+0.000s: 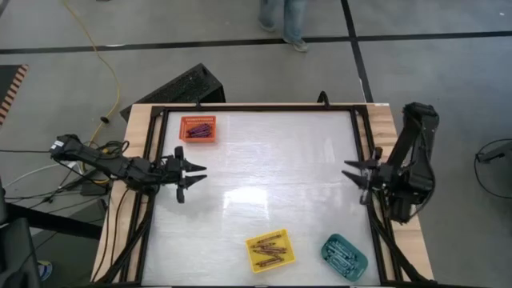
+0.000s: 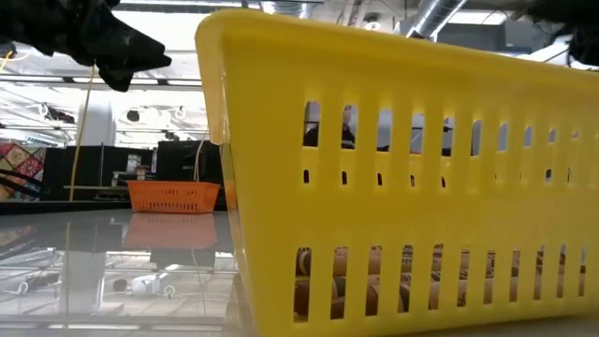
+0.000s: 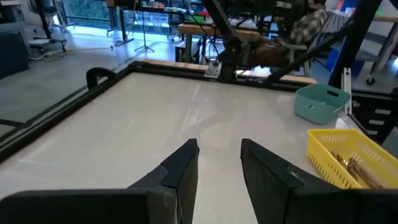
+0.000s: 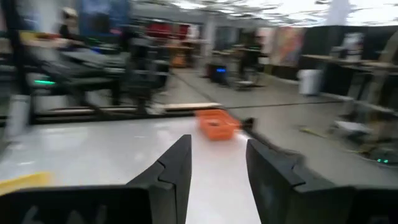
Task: Sort crayons
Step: Return to Home Position
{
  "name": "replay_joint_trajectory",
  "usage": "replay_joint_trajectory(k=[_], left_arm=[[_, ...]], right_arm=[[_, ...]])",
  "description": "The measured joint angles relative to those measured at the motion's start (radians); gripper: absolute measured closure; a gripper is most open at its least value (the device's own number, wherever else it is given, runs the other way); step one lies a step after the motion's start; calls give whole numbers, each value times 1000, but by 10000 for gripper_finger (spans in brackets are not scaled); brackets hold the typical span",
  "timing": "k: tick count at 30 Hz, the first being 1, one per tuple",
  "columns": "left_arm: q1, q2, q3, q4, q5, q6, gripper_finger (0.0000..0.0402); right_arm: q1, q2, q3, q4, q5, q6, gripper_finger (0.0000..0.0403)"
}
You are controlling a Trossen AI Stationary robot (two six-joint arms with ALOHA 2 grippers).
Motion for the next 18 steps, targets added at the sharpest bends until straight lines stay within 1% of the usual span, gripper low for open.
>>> replay_joint_trajectory(k=[3,7,13,16,18], left_arm=[[0,0,-29,38,0,-1,291],[0,0,-56,53,0,-14,291],[0,0,-69,55,27,-21,291],[0,0,-76,60,22,-4,291],[0,0,-99,107,18,23,291]], right_arm=[[-105,-1,-27,7,1,-3,255],[-198,-10,-81,5,-2,13,255],[-252,-54,-178,12,-15,107,255],[-288,-60,-179,56,-6,81,255],[-327,-58,-179,84,3,56,255]])
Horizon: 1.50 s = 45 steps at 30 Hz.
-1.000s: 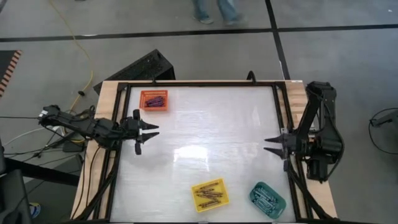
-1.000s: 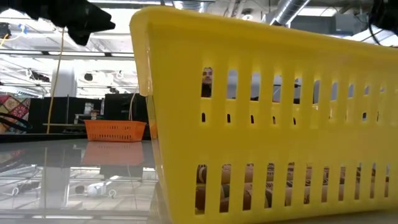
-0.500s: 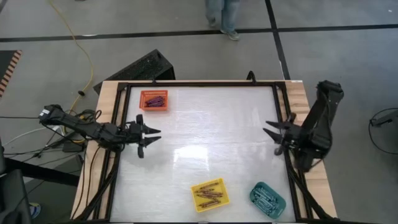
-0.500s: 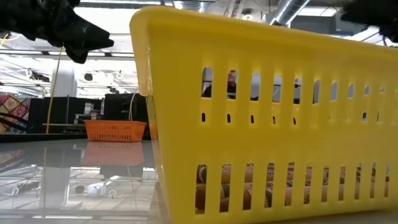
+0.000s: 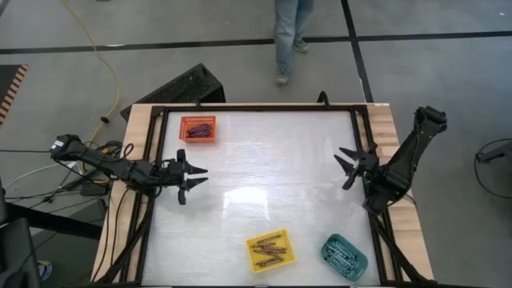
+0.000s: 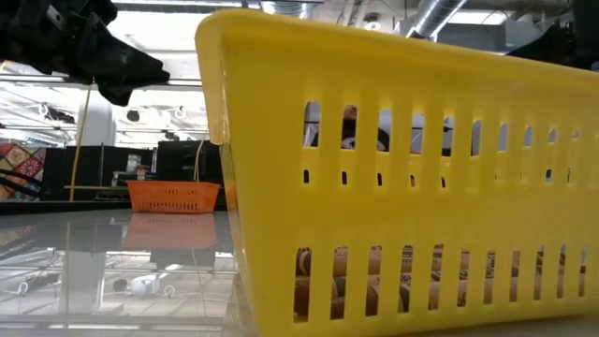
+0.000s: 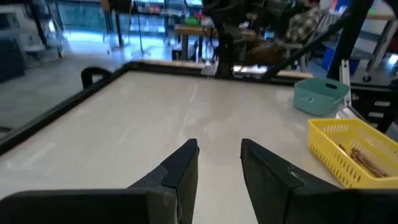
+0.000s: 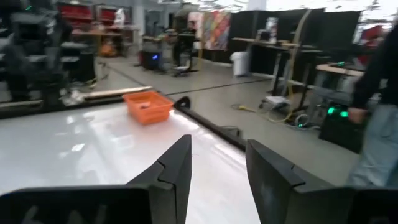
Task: Sort crayons
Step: Return to Home Position
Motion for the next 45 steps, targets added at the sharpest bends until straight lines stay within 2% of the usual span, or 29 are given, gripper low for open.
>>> replay_joint_trajectory(k=[7,16,21,24,27,29,42,45], left_arm=[[0,0,-145,255,0,44,291],[0,2,-153,211,-27,7,291],[0,2,-153,207,-1,51,291],[-1,2,-153,208,-25,-58,291],[2,2,-153,186,-143,-151,291],[2,2,-154,155,-170,-153,291],[2,2,-155,-165,-176,-75,291],[2,10,-150,-179,-177,-73,291]], right_arm=[[-134,-2,-23,10,-2,3,255],[-296,-4,-142,189,-3,2,255],[-306,-4,-232,262,-15,24,257],[-300,22,-229,260,-14,36,264],[-300,29,-229,269,-7,26,269],[-298,30,-229,274,-6,26,270],[-296,30,-229,282,-6,20,269],[-290,30,-229,283,-7,29,269]])
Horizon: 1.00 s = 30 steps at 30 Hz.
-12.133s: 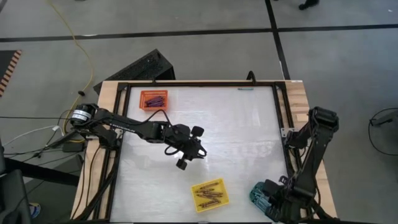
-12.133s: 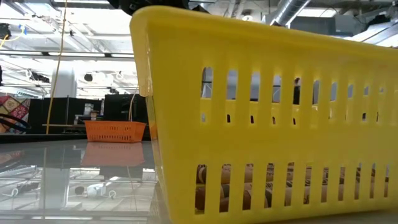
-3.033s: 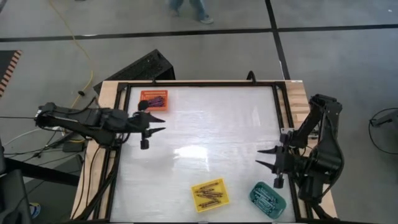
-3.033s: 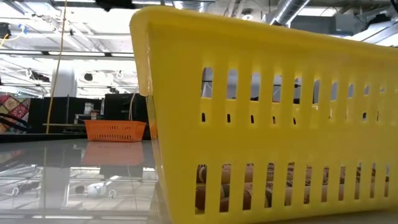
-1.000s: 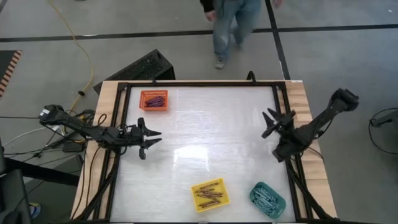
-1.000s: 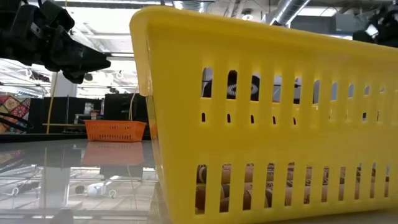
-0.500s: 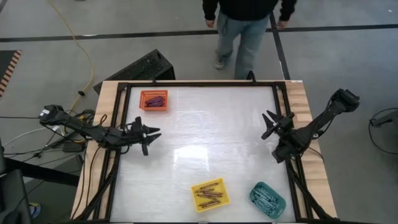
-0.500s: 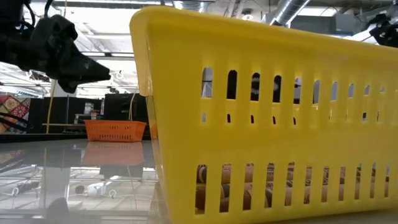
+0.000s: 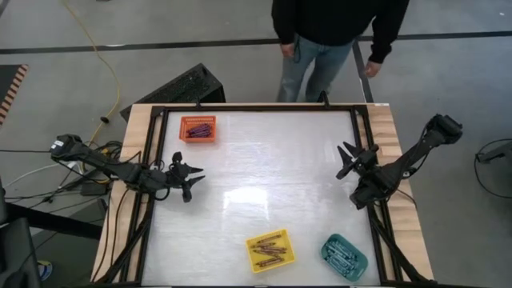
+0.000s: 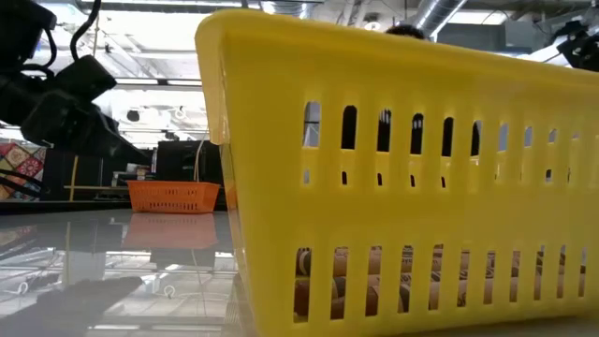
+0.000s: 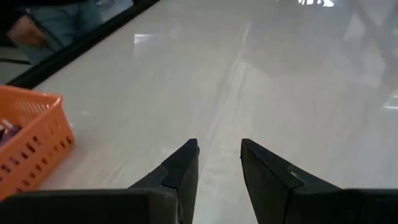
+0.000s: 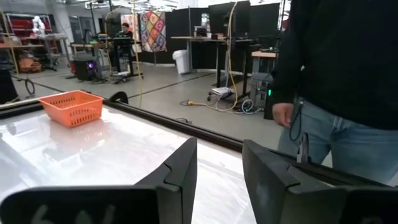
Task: Sort crayons
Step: Return to Home Position
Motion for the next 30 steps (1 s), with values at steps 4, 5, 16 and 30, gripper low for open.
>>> replay_joint_trajectory(k=[4,5,16,30], left_arm=[[0,1,4,-12,0,-3,291],[0,1,4,-13,0,-3,291],[0,1,7,-19,0,4,291],[0,1,9,-19,0,4,291]], right_arm=[[0,0,0,3,0,3,269],[-3,0,0,3,0,3,269],[-10,-2,-1,54,-39,-20,268],[-10,-2,-2,276,-328,-29,268]])
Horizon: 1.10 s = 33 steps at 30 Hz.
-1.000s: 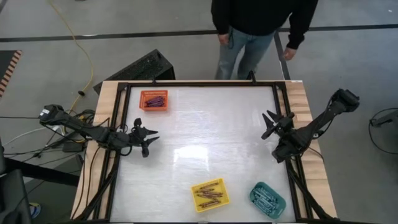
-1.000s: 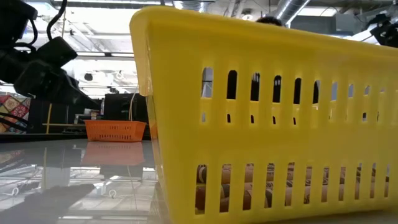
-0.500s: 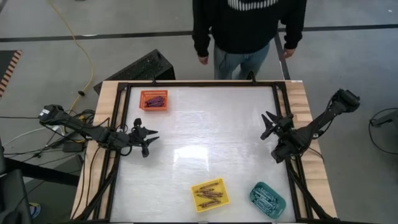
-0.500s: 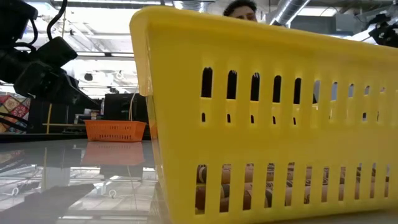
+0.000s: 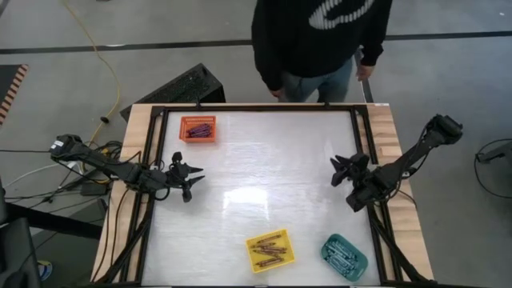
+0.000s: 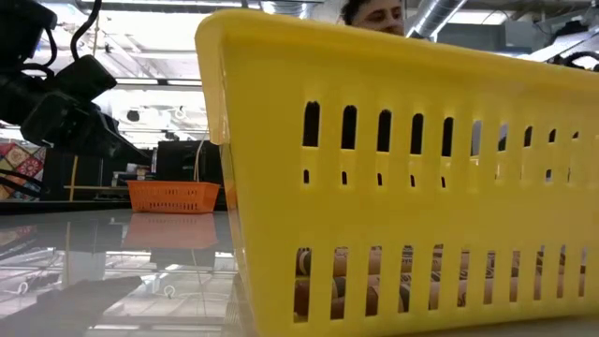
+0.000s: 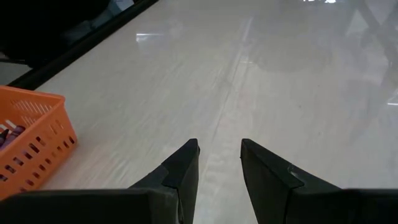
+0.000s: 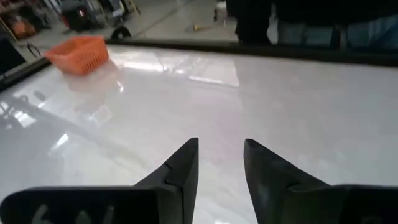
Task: Sort crayons
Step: Return to Home Position
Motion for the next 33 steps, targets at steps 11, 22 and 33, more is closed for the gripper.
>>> replay_joint_trajectory(k=[11,22,33], left_arm=[[0,0,0,1,0,0,291],[0,0,1,2,0,0,291],[0,0,1,2,0,0,291]], right_arm=[[0,0,0,-1,-143,-1,268],[0,0,0,-1,-145,-3,268],[0,0,1,-1,-145,-3,269]])
